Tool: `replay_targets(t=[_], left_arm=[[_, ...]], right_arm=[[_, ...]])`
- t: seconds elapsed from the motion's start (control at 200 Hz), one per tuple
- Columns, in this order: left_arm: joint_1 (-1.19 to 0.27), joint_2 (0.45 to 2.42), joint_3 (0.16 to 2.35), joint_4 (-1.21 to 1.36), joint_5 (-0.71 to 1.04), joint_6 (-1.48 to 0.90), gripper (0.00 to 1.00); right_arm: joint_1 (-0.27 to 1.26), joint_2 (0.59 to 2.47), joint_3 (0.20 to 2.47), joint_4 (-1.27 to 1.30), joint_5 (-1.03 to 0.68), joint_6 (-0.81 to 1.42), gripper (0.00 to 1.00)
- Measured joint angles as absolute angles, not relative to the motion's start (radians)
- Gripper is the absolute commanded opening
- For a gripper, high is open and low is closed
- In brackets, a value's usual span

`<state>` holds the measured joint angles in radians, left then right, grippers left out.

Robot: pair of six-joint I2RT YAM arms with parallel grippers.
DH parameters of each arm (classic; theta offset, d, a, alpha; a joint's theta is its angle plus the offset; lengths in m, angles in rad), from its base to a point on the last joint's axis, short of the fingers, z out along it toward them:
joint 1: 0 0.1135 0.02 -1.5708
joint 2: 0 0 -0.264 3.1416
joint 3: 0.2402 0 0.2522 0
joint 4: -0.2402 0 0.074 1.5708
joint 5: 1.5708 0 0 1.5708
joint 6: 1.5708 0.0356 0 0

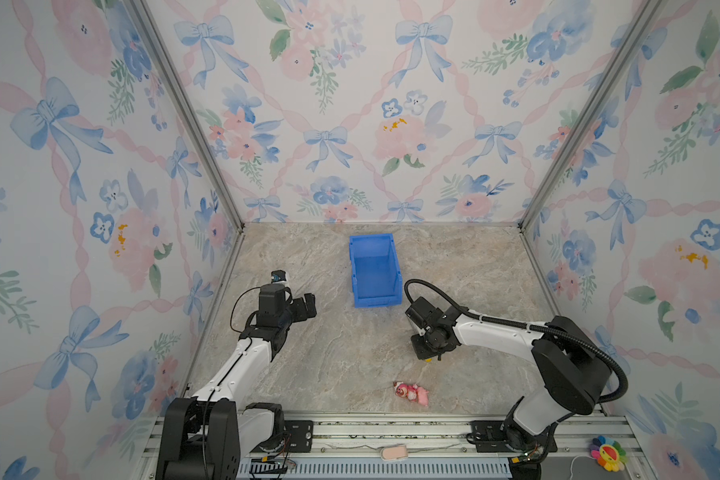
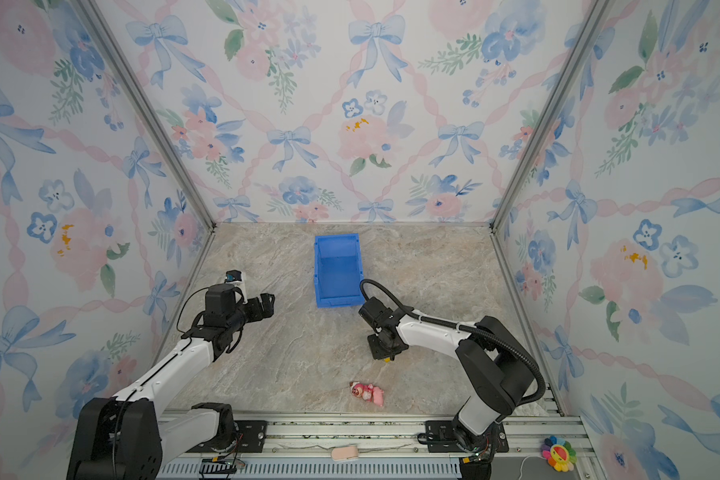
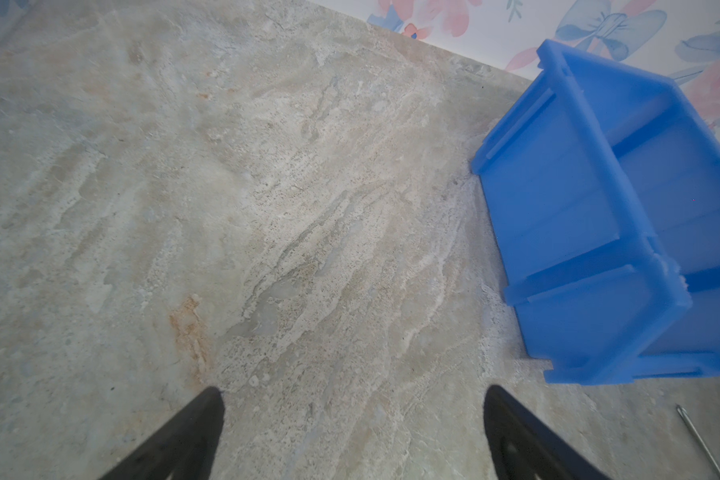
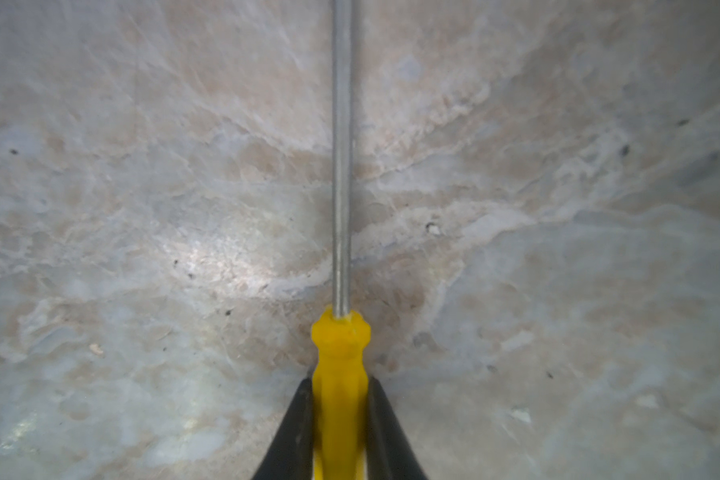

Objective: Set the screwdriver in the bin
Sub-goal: 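Lift the screwdriver with the right gripper and carry it toward the blue bin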

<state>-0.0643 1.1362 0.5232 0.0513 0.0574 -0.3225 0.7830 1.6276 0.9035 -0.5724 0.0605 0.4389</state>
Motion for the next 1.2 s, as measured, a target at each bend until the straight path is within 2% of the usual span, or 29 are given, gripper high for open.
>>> replay_targets(t=[0.395,0.7,1.2], left_arm=[[-0.064,1.143,0.521,0.059,0.061,-0.322,0.98],[-0.064,1.143,0.514,0.063,0.032,-0.322,0.98],[-0.064,1.118,0.513,0.062,0.020,-0.323,0.98]], right_arm=[[0.841,1.594,0.911,-0.614,0.105,0.442,0.10],[0.875,1.458,0.957,-0.626,0.125,0.435,0.09],[0.839,1.515,1.264,-0.672,0.069,0.489,0.08]])
